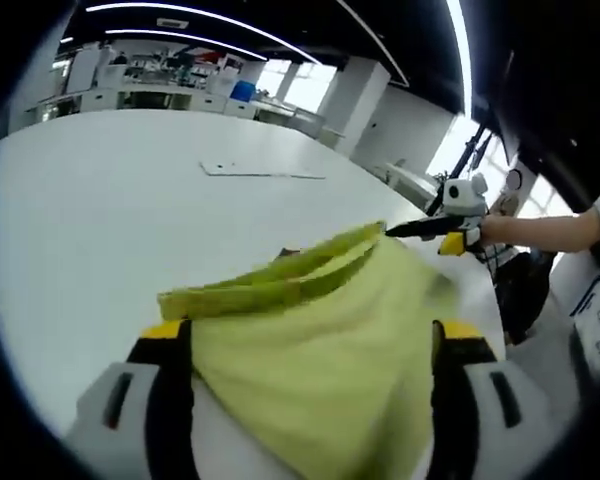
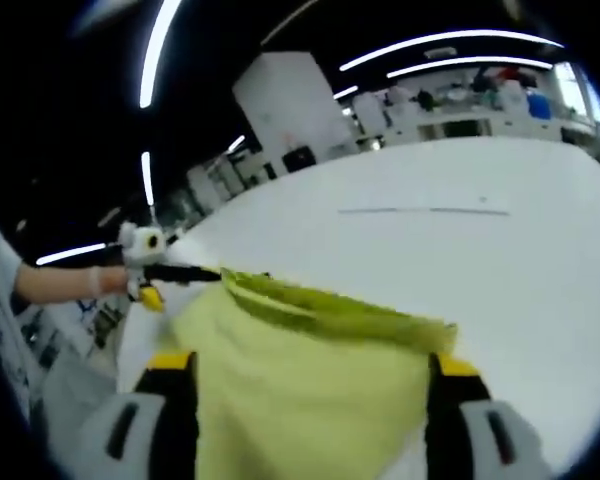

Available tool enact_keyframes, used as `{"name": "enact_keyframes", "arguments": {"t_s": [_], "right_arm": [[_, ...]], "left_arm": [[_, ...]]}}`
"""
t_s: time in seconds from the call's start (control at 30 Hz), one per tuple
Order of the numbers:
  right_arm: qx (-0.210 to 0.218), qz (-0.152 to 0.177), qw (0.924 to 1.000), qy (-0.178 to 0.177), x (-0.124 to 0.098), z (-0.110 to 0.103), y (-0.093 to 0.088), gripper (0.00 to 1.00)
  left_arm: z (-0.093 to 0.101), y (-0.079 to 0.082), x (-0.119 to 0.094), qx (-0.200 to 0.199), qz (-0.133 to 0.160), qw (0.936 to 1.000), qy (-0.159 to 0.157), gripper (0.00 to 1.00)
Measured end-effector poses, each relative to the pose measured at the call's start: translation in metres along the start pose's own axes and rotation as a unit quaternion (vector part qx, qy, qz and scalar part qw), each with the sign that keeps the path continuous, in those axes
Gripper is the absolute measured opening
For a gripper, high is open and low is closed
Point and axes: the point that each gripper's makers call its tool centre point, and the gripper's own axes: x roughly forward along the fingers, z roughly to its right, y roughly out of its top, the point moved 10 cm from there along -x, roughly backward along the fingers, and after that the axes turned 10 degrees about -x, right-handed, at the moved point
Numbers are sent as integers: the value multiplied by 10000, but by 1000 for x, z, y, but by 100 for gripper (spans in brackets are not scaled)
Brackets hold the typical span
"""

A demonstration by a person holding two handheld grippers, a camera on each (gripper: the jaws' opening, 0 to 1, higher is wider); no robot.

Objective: Fold the garment on the visible template until the final outline fits inside the template.

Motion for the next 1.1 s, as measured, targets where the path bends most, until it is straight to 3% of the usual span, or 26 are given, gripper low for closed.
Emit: {"name": "enact_keyframes", "arguments": {"t_s": [0.3,0.5,0.87,1.1], "right_arm": [[26,-6,10000,5,-1,-1,1,95],[-72,200,9998,-38,-8,-5,11,95],[-185,139,9995,-233,-36,-5,3,93],[-158,182,9994,-236,-58,-19,-4,93]], "left_arm": [[1,0,-1,-43,-2,10000,12,97],[-1,0,-7,-46,61,9999,71,97],[8,-3,-29,-13,125,9999,92,97],[20,-14,-45,-10,76,9999,81,96]]}}
